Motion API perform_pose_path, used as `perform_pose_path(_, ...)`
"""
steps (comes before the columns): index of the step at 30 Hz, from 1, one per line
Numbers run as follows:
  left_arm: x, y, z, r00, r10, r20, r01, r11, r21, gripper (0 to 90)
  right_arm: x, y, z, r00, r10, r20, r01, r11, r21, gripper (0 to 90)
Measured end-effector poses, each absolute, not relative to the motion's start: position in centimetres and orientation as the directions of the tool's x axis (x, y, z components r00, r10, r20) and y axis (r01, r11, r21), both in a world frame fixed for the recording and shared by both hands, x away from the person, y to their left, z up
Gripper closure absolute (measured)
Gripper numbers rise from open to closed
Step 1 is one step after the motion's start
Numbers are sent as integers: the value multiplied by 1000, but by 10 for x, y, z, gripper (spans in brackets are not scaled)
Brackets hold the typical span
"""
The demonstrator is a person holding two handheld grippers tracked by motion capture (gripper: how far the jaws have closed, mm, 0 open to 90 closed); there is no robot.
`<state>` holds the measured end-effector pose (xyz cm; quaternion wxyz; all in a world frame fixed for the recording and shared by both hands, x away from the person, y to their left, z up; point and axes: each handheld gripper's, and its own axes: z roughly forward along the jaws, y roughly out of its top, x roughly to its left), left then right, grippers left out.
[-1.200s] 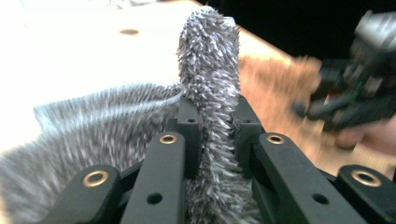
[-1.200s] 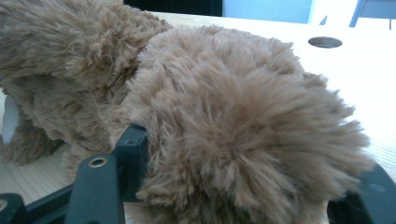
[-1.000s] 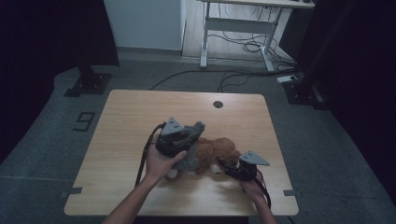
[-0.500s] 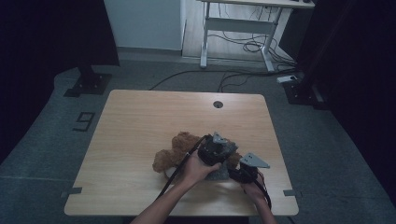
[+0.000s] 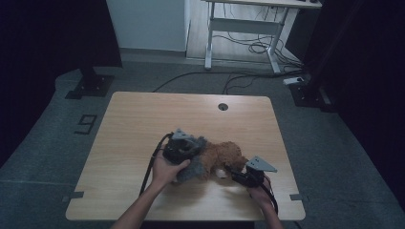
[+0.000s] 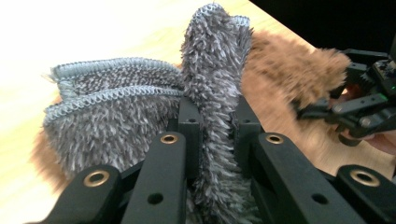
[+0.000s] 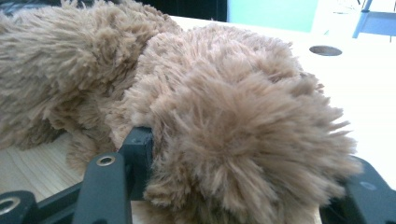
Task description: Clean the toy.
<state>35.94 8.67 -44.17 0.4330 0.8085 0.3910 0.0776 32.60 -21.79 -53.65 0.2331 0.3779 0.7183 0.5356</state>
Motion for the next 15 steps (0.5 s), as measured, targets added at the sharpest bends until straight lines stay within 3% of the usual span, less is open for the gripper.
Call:
perform_pose_path(7, 354, 121, -451, 646, 713, -273, 599, -252, 760, 782, 326, -217, -536, -605, 793, 72, 295, 139, 945, 407)
perform_pose_path(15, 351, 140, -452, 613, 752, -243, 591, -232, 772, 781, 326, -218, -537, -605, 793, 75, 296, 137, 945, 407)
